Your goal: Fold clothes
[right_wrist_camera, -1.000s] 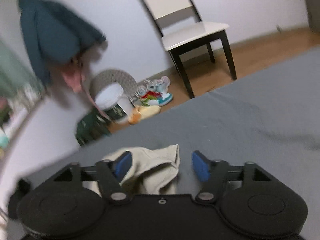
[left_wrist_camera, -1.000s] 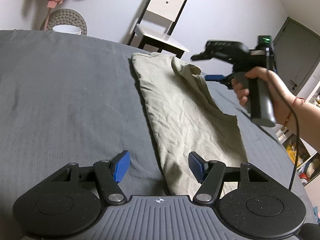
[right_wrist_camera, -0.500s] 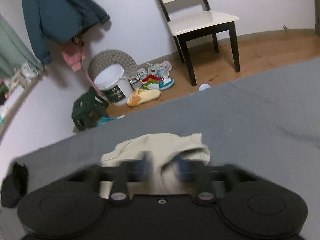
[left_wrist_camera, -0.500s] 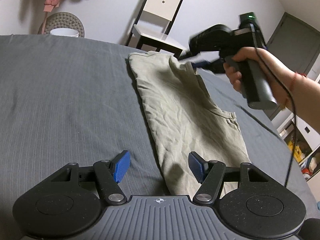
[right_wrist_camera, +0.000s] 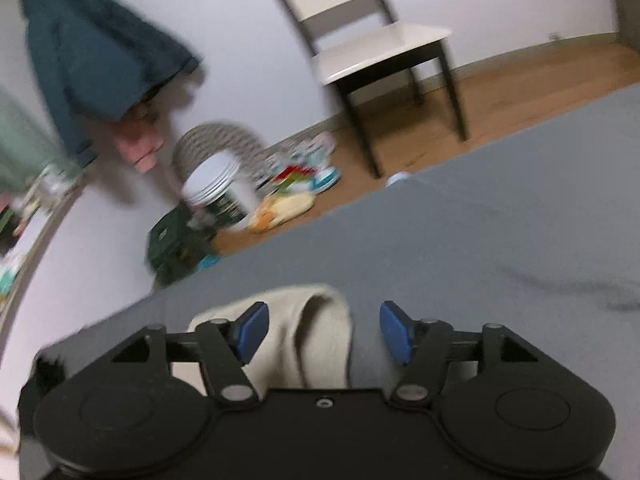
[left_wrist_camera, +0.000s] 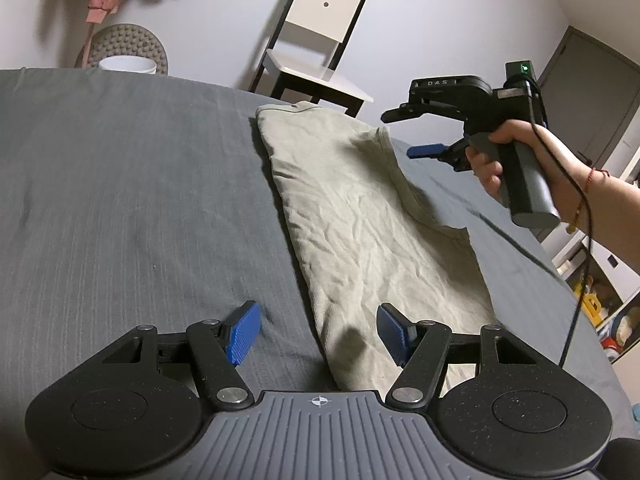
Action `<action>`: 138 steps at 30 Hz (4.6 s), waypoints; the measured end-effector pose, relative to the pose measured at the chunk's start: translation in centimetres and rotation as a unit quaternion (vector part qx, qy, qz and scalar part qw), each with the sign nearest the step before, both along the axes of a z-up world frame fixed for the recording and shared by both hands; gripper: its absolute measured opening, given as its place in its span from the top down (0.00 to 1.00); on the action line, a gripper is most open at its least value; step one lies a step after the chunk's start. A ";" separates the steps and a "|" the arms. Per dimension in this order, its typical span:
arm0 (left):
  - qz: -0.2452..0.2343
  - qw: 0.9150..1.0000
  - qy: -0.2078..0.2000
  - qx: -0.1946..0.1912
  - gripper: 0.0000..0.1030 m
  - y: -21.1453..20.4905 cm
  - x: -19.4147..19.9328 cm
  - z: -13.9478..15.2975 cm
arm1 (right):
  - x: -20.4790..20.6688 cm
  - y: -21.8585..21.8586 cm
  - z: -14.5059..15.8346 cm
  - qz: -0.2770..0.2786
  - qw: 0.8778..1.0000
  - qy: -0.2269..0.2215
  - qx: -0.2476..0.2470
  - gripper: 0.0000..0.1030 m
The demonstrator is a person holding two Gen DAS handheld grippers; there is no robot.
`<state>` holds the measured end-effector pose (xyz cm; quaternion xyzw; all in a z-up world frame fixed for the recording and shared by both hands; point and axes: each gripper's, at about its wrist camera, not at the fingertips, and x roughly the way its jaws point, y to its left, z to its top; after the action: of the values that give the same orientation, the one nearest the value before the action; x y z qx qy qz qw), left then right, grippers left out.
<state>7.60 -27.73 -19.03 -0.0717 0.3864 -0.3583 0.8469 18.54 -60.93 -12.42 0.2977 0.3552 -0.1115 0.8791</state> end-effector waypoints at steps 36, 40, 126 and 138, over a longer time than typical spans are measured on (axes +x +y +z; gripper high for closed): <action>-0.212 0.969 -0.128 0.002 0.38 -1.5 -6.8 4.8 | -29.8 4.3 11.3 0.040 0.983 -0.101 0.151 0.34; -0.283 0.956 -0.082 -0.011 0.38 -0.8 -9.0 5.0 | -34.8 6.1 13.4 0.045 0.988 -0.089 0.117 0.27; -0.450 0.841 -0.229 0.197 0.87 2.3 -18.3 12.5 | -31.5 27.6 -1.9 0.345 0.772 0.121 -0.519 0.46; -0.442 0.710 -0.436 0.332 0.20 1.8 -27.9 4.7 | -28.8 21.6 2.4 0.302 0.890 0.098 -0.328 0.49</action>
<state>-20.26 -25.91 -14.33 0.5575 0.0560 -0.5315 0.6353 -10.24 -39.30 -10.03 -0.1416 0.4559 0.0205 0.8785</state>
